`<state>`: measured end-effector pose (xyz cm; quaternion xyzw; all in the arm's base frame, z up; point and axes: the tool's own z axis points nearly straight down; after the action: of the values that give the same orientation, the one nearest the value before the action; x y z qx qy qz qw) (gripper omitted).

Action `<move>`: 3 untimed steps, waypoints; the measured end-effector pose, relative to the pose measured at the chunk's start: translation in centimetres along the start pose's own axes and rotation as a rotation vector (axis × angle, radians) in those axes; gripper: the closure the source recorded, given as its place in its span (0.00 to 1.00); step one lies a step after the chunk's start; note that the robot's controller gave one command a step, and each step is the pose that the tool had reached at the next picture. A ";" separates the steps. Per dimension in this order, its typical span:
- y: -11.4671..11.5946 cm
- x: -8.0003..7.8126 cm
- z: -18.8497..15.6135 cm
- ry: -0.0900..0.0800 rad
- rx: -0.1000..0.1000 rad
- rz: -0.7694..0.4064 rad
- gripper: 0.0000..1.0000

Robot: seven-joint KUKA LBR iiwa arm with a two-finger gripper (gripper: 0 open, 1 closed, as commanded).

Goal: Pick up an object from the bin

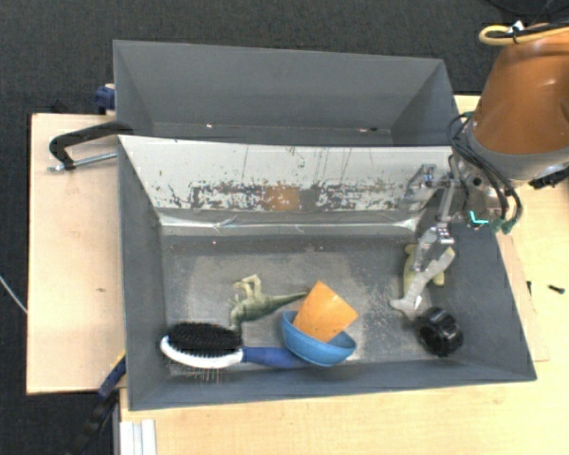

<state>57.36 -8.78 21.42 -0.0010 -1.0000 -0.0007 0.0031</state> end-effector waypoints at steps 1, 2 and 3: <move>-5.4 1.4 13.6 -0.001 0.000 -0.232 0.00; -5.3 1.1 13.1 -0.009 0.002 -0.235 1.00; -4.0 -0.1 -1.1 -0.018 0.009 -0.710 1.00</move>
Offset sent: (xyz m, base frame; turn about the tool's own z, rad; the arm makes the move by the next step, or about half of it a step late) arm -0.0137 -0.0535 -0.1327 -0.2348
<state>57.46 -12.76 22.48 0.3468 -0.9379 0.0026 -0.0061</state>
